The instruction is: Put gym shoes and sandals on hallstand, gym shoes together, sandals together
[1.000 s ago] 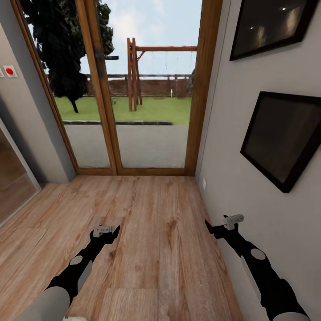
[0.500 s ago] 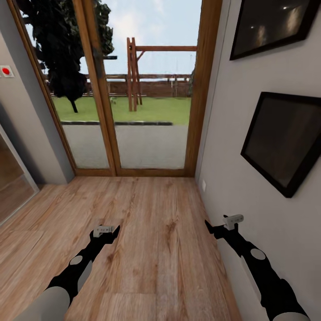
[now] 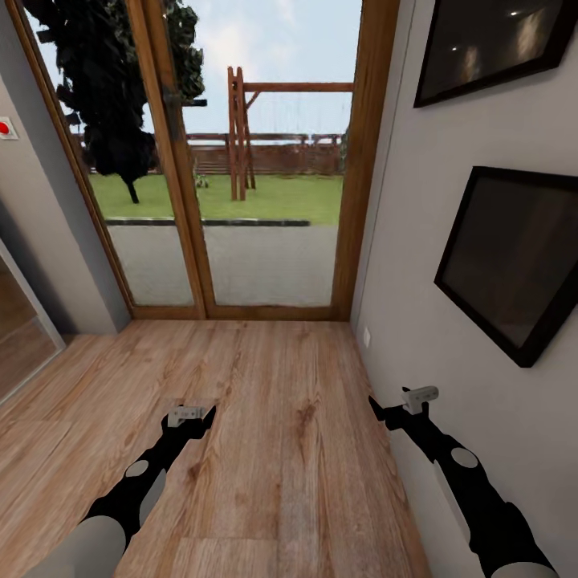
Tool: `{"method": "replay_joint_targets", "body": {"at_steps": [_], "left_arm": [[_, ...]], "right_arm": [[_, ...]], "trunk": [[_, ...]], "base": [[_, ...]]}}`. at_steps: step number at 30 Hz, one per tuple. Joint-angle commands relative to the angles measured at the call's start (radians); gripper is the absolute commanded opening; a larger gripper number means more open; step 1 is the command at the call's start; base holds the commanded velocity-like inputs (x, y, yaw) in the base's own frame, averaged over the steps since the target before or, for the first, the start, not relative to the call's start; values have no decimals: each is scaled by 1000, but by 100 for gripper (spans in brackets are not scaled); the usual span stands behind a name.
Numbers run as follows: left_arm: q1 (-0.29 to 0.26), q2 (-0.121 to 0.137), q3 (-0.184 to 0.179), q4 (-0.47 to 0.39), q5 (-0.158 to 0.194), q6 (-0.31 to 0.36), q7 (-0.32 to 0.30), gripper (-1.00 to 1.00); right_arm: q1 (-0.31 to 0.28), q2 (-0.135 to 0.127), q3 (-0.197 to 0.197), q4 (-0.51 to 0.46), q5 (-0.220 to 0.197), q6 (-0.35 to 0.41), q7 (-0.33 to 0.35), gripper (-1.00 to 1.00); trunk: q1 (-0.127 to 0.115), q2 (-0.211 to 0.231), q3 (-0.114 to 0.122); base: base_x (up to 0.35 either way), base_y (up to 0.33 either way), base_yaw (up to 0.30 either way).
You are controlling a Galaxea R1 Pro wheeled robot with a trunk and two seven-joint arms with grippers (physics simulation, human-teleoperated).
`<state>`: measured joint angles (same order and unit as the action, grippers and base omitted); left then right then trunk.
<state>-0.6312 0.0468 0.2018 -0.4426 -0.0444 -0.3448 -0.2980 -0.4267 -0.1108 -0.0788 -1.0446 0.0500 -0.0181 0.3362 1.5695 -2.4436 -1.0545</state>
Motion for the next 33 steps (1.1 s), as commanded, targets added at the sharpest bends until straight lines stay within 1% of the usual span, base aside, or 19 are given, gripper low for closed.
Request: {"method": "replay_joint_targets", "body": {"at_steps": [1,6,17,33], "left_arm": [[-1,-1,8,1,-5,-2,-9,100],[-1,-1,8,1,-4,-2,-9,100],[-1,-1,8,1,-4,-2,-9,100],[-1,-1,8,1,-4,-2,-9,100]], "right_arm": [[-1,0,-3,0,5,-2,6,100],[0,0,-2,0,5,-2,6,100],[0,0,-2,0,5,-2,6,100],[-1,0,-2,0,5,-2,6,100]], "trunk": [[0,0,-1],[0,0,-1],[0,0,-1],[0,0,-1]], "base": [[2,-1,0],[62,0,0],[199,0,0],[26,0,0]]}}
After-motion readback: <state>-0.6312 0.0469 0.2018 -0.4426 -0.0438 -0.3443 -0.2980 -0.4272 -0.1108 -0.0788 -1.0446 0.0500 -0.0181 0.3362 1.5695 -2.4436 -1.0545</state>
